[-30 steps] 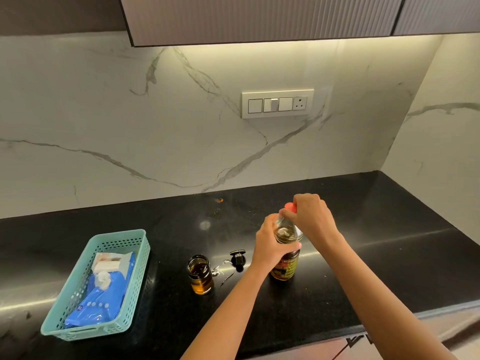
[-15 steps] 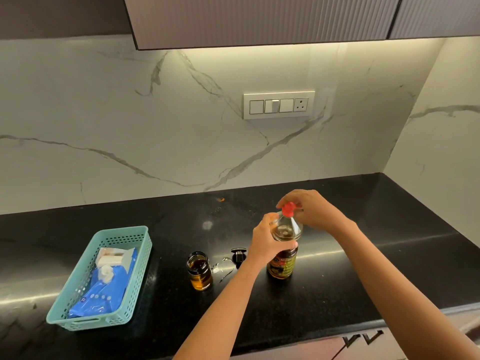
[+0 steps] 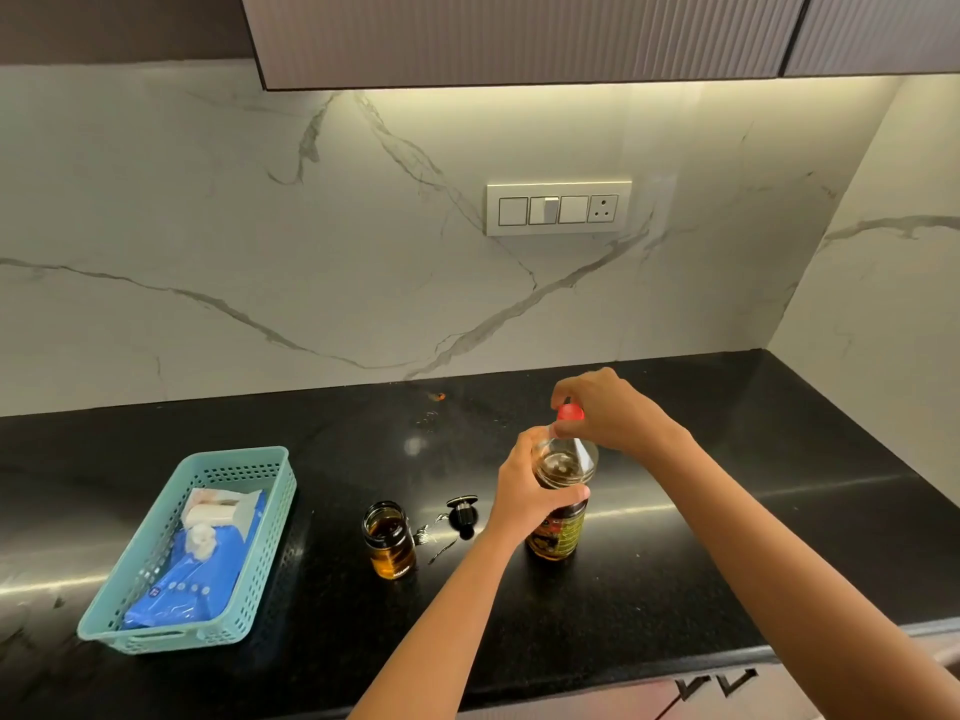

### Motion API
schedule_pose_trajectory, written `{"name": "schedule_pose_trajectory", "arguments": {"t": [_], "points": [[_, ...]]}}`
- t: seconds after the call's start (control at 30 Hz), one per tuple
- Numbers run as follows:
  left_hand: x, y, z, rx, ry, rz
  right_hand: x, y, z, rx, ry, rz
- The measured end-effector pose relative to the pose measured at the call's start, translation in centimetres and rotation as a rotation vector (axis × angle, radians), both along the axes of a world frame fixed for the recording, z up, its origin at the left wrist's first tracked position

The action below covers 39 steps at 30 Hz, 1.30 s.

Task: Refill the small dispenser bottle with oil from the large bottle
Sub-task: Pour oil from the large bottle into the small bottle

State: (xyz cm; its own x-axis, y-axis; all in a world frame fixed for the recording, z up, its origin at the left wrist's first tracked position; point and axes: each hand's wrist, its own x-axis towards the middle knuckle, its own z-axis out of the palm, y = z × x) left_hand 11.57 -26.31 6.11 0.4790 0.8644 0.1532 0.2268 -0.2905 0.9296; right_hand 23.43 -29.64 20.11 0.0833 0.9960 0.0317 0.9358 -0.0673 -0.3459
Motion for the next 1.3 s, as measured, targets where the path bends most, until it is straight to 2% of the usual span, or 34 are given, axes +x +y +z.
{"name": "schedule_pose_trajectory", "arguments": {"t": [0.1, 0.2, 0.27, 0.33, 0.37, 0.5, 0.6, 0.73, 0.8, 0.9, 0.97, 1.03, 1.07, 1.17, 1.3], "points": [[-0.1, 0.1, -0.2, 0.001, -0.004, -0.002, 0.4, 0.3, -0.6, -0.014, 0.005, 0.026], [-0.2, 0.1, -0.1, -0.006, 0.003, -0.013, 1.0, 0.0, 0.1, 0.068, 0.089, 0.073], [-0.3, 0.1, 0.0, -0.012, 0.013, -0.019, 2.1, -0.5, 0.3, 0.155, 0.326, 0.012], [-0.4, 0.0, 0.2, -0.013, 0.016, -0.020, 4.2, -1.0, -1.0, 0.196, 0.674, -0.144], [-0.4, 0.0, 0.2, -0.011, 0.014, -0.020, 5.3, -1.3, -2.6, 0.193, 0.769, -0.247], [-0.4, 0.2, 0.6, -0.002, 0.018, -0.006, 6.9, -3.5, -11.7, 0.068, 0.668, -0.569], [-0.5, 0.3, 0.5, 0.012, 0.020, 0.032, 5.6, -5.5, -18.0, -0.069, 0.663, -0.626], [-1.0, 0.4, 0.3, 0.002, -0.005, 0.132, 4.6, -6.4, -22.4, -0.085, 0.641, -0.630], [-1.4, 0.3, 0.3, -0.025, -0.029, 0.194, 4.9, -6.2, -22.9, -0.096, 0.549, -0.565], [-2.2, -0.2, 0.6, -0.081, -0.079, 0.290, 5.6, -5.5, -22.2, -0.056, 0.296, -0.467], [-3.0, -0.6, 0.6, -0.127, -0.109, 0.352, 4.8, -4.9, -20.3, 0.028, 0.436, -0.373], [-3.8, -1.1, 0.4, -0.183, -0.153, 0.409, 3.2, -4.3, -18.1, -0.062, 0.637, -0.177], [-4.1, -1.3, 0.2, -0.223, -0.182, 0.437, 2.3, -3.9, -17.1, -0.145, 0.670, -0.072], [-5.5, -1.9, -0.5, -0.338, -0.287, 0.499, -0.6, -2.9, -14.8, -0.262, 0.669, 0.157], [-7.6, -2.6, -1.3, -0.530, -0.440, 0.547, -3.3, -1.6, -13.6, -0.255, 0.520, 0.265]]}}
